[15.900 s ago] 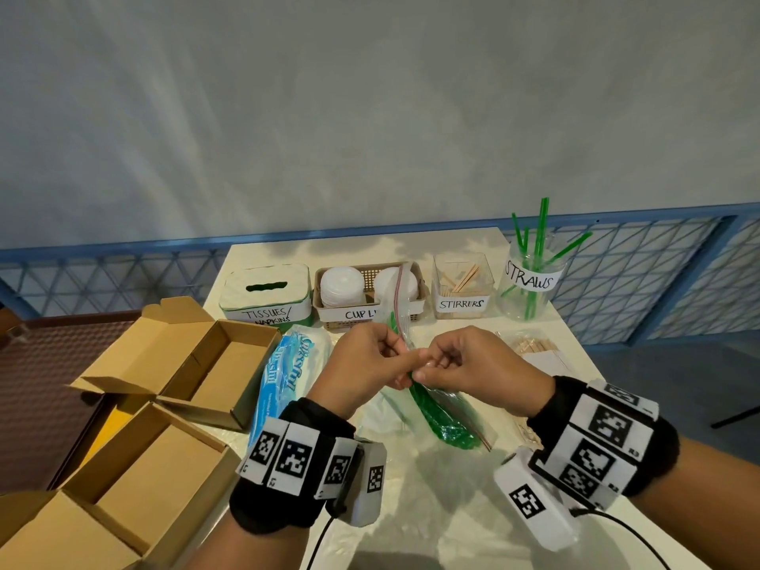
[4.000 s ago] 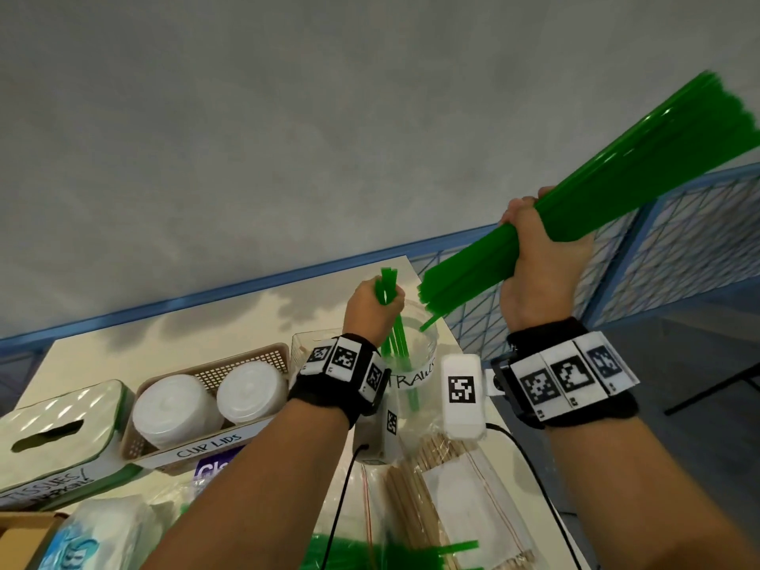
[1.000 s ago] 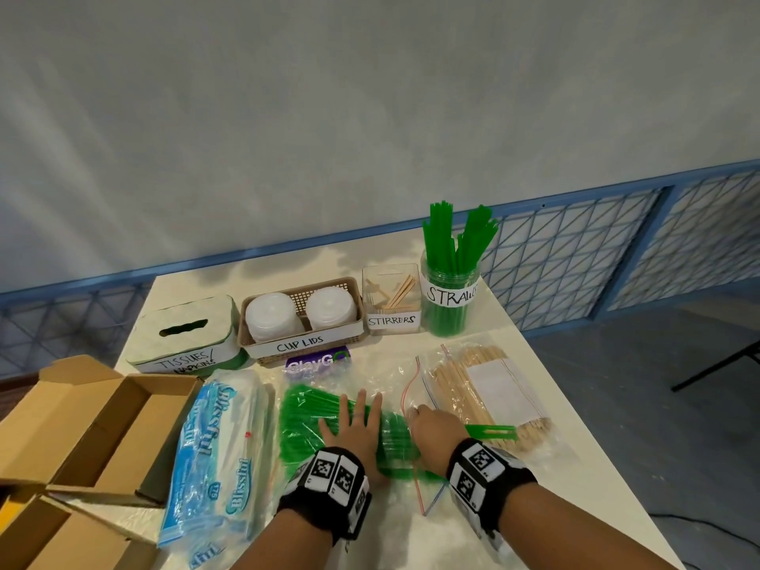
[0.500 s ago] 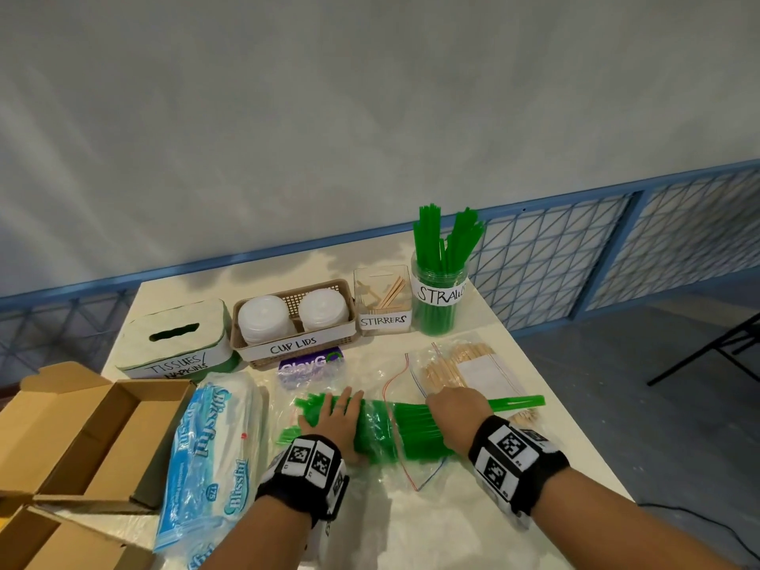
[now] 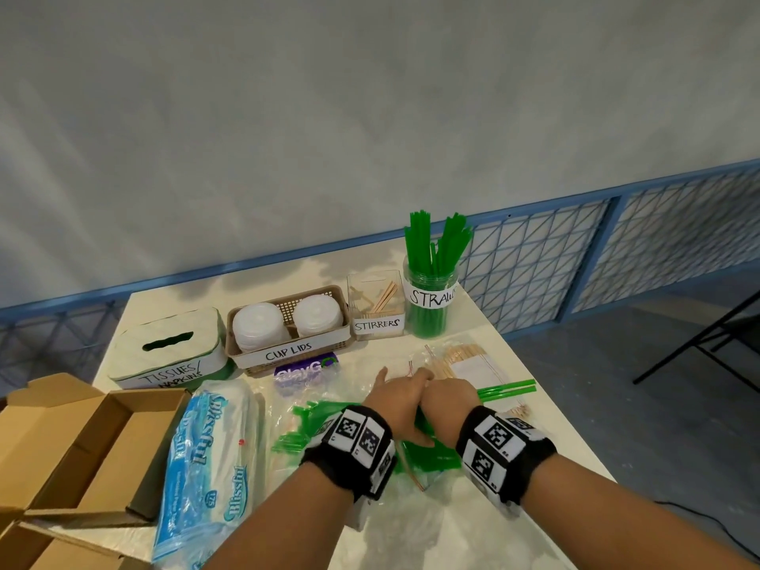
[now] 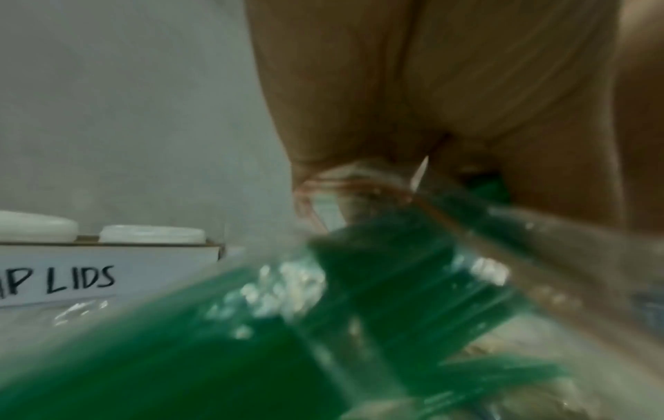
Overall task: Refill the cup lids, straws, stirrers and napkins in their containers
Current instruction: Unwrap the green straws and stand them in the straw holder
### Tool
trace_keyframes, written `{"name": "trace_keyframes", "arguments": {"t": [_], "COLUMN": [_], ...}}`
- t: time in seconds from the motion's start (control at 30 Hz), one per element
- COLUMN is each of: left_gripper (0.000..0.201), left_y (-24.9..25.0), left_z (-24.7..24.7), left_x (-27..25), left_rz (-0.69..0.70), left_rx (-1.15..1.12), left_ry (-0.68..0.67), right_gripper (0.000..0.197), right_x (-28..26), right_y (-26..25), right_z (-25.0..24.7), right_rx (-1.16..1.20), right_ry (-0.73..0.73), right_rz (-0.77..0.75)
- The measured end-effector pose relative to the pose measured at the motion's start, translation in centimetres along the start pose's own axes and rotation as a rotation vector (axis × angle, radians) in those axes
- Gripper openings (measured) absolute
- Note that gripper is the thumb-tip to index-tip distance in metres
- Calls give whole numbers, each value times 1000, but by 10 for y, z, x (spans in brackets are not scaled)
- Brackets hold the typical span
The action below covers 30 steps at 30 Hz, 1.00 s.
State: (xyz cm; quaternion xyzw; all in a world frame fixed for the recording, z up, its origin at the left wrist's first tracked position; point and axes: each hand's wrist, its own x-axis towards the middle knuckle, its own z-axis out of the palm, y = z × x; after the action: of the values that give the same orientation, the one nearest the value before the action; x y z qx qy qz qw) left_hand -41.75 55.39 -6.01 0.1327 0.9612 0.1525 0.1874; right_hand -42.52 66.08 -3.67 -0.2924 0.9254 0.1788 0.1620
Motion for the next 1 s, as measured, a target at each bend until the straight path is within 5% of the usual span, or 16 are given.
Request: {"name": "trace_keyframes", "arguments": {"t": [0.23,0.37,0.47,0.53,0.6,0.67,0.7,0.77,0.87,1.0], "left_gripper": [45,42,44,37,32,36,37,36,31,34], "left_y": [-14,-14,-20,-26,-30,-34,-36,-37,-37,-36], "left_z": [10,7,3,-1,-7,-12,-13,-16,-15,-10], "left_x": [7,9,8,6,3,0,-1,-4,-6,-6], "left_rz": [-132,-171,-210,-213,-205,-205,-203,-193,-171,-157], "left_rx": [73,88,52,-25,-119,-204,-238,-286,-318,-329], "left_ry": [-57,10,85,143,185,217,236,265,279,260], "right_gripper": [24,29,50,60,46,44,48,56,66,65], "right_x": [-6,-8,-15,-25,-39,-49,-46,-32,-5,15], "right_y": [4,9,10,13,15,15,14,11,5,-9], "right_z": [-4,-6,-2,6,15,25,33,47,57,41], "right_rx": [-32,-40,79,287,601,1025,1245,1666,1885,2107], "right_ry": [9,138,495,896,1328,1502,1462,1112,516,345], "right_rz": [12,16,14,-10,-2,112,214,320,137,-8]}}
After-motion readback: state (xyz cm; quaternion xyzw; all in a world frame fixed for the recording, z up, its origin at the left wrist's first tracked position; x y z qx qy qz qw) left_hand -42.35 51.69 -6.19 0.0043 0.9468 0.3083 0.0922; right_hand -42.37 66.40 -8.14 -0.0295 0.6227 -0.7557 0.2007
